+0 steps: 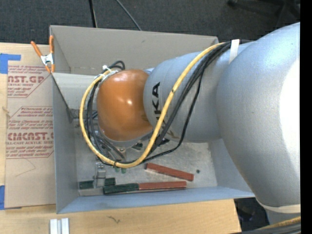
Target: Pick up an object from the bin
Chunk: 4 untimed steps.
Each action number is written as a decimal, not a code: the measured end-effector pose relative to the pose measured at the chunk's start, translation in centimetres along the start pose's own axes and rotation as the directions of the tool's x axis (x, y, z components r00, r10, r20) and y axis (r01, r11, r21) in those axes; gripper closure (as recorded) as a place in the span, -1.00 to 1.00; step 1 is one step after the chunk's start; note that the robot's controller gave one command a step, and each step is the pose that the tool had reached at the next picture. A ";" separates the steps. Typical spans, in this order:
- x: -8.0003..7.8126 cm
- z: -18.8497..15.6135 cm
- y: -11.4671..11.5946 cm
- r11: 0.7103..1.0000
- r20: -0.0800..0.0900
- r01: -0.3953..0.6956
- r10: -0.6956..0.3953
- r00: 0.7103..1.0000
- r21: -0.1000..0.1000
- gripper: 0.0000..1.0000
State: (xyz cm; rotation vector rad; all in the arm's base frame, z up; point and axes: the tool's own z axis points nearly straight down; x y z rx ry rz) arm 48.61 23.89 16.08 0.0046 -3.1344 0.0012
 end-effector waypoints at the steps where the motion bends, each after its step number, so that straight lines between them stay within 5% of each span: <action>1: -0.1 9.3 -4.1 0.978 0.006 0.209 -0.209 0.978 0.001 -1.00; 2: -0.1 8.9 -3.9 0.978 0.005 0.210 -0.210 0.978 -0.001 1.00; 3: -0.6 -3.4 -6.9 0.985 0.016 0.173 -0.173 0.985 -0.001 1.00; 4: -0.6 -5.9 -3.3 0.976 0.012 0.217 -0.216 0.976 -0.001 1.00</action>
Offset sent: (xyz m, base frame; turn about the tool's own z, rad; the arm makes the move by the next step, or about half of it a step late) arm 0.0006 -0.0403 -0.0908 -0.2115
